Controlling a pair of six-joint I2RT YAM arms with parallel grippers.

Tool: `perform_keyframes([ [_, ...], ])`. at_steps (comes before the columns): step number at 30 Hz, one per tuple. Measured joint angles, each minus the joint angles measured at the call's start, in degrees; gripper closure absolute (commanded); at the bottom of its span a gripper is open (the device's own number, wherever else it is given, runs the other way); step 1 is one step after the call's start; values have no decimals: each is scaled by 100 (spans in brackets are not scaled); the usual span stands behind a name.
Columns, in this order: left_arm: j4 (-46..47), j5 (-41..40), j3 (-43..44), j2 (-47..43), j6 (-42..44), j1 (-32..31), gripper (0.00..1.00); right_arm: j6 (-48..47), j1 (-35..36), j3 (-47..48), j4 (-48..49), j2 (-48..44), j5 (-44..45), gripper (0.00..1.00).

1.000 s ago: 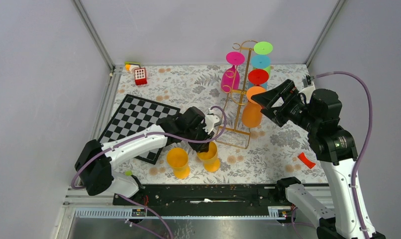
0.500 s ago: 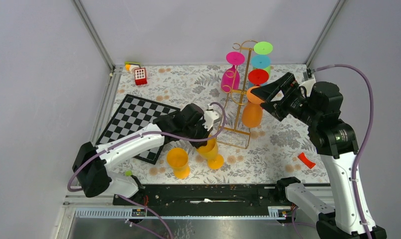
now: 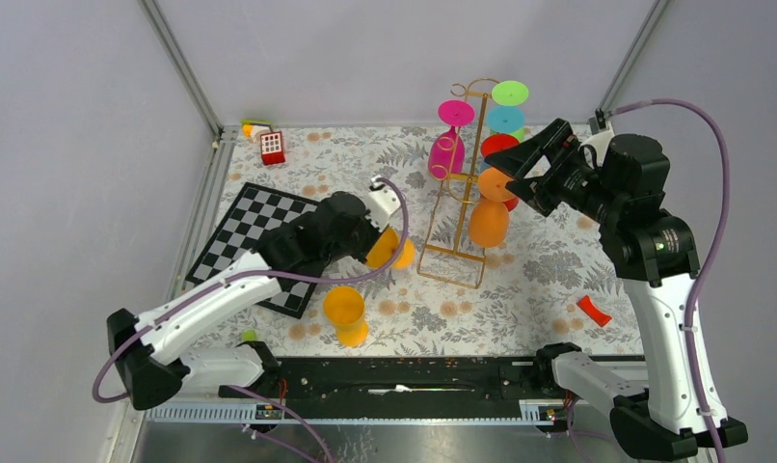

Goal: Place the wine glass upside down on the wine glass rack
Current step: Pick up the wine glass at the center of the board, then turn the wine glass upside down at the wine rack.

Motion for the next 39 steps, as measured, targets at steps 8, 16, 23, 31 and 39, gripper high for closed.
perform_keyframes([
  [8, 1049, -1554, 24, -616, 398, 0, 100, -476, 0, 1036, -435, 481, 15, 0],
  [16, 2367, -1993, 492, -651, 933, 0, 100, -992, 0, 2068, -1078, 1113, -15, 0],
  [23, 3051, -1692, 1519, -553, 1108, 0, 100, -1384, 0, 2754, -1331, 1368, -79, 1],
  [31, 3189, -595, 2057, -452, 592, 0, 100, -1565, 0, 2830, -1202, 1451, -426, 4],
  [39, 2859, 205, 2111, -192, 225, 0, 100, -1744, 0, 2833, -708, 1478, -870, 10],
])
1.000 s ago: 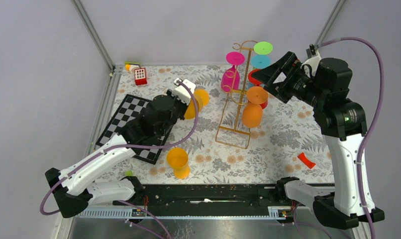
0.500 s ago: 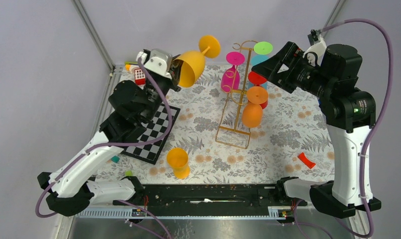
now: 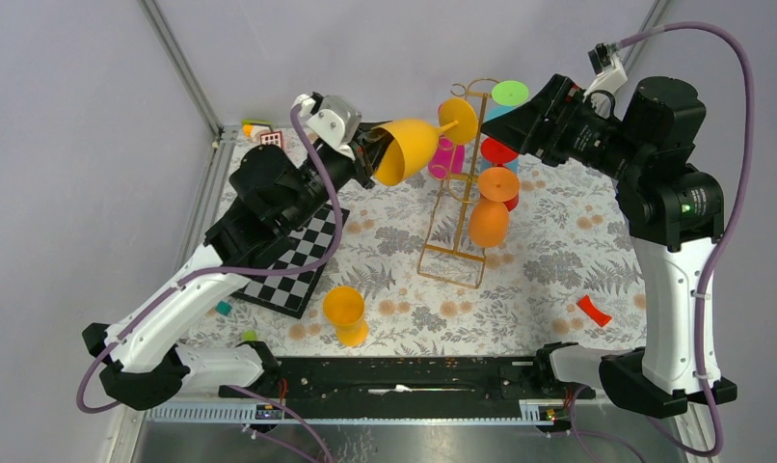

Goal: Place the wine glass upside down on the wine glass rack
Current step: Turn the wine glass upside down at the wine rack.

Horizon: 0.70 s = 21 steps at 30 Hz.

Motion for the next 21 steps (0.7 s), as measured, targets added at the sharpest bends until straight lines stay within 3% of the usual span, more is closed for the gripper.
perform_keyframes([
  [14, -450, 549, 323, 295, -111, 0, 100, -544, 2, 291, -70, 442, -160, 30],
  [21, -461, 691, 323, 323, -122, 0, 100, -728, 7, 614, -162, 695, -205, 50],
])
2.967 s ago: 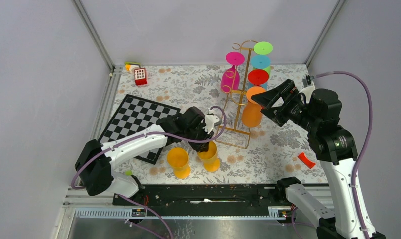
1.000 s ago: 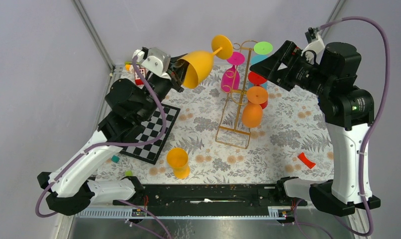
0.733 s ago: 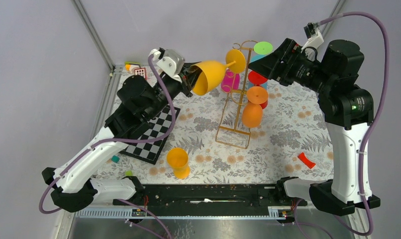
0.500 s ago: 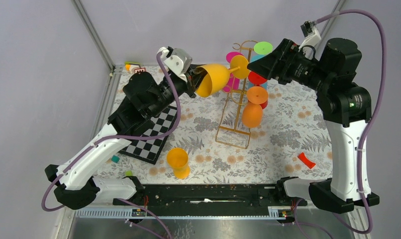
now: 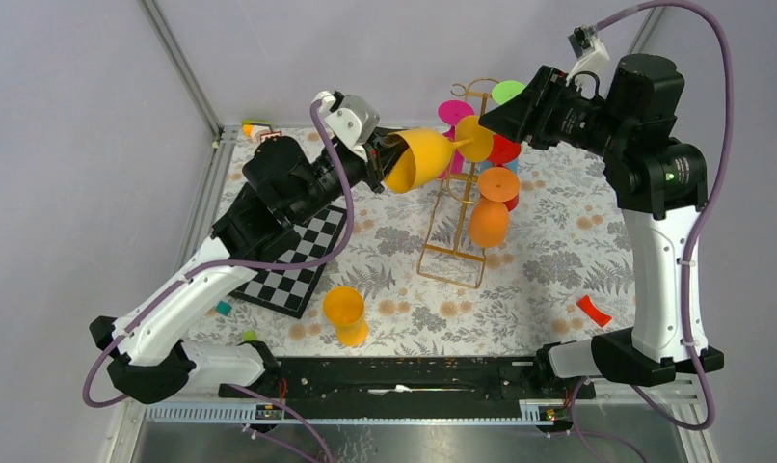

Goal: Place the wine glass upside down on the wine glass rack
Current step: Turn the wine glass upside down at the wine rack.

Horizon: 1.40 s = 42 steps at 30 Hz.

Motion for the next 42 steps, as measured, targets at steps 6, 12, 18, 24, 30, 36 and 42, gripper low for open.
perform_keyframes([
  [6, -42, 7, 0, 61, 2, 0, 100, -83, 11, 17, -190, 144, -50, 52],
  [12, -48, 7, 0, 85, 2, 0, 100, -118, 66, -173, -267, 173, -168, 62],
  [18, -120, -11, 0, 87, 22, 0, 100, -98, 111, -717, -177, 151, -308, 75],
  [24, -201, -28, 0, 96, 17, 15, 100, -142, 129, -855, -85, 103, -385, 93],
  [30, -157, -28, 0, 85, 9, 17, 83, -240, 129, -892, 7, 37, -402, 100],
  [36, -31, -83, -4, 63, 52, 15, 48, -240, 146, -918, 17, -9, -398, 100],
  [42, 24, -81, -87, -96, 195, 24, 10, -251, 151, -975, 15, -140, -199, 100],
])
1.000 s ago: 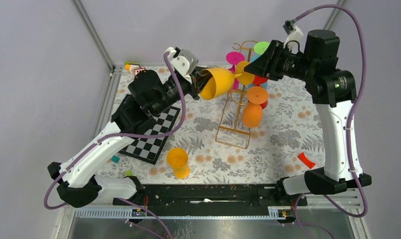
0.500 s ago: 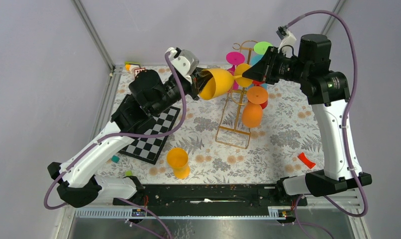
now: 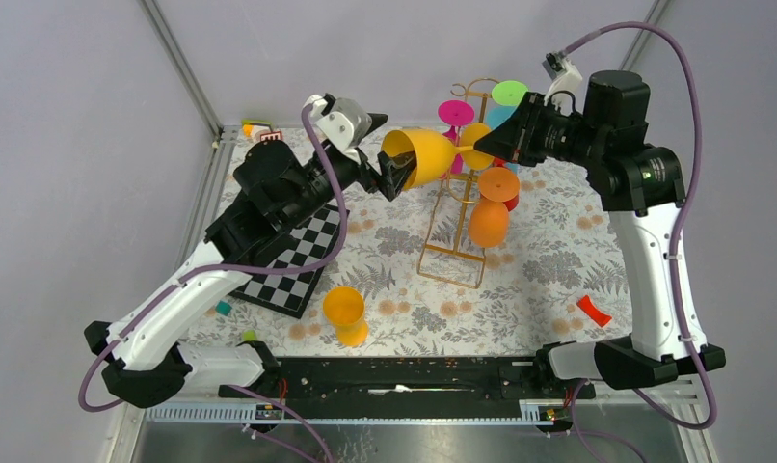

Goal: Place the wine glass upside down on the wine glass rack
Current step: Turn the wine glass upside down at the wine rack.

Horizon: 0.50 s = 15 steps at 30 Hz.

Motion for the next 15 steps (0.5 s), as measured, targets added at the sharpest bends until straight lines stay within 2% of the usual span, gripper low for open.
perform_keyframes([
  [4, 39, 20, -85, -131, 37, 0, 5, -2, 0, -9, 0, -129, 251, 100],
  [15, 98, 33, -463, -286, 2, 0, 4, -385, 0, 195, -131, -258, 796, 100],
])
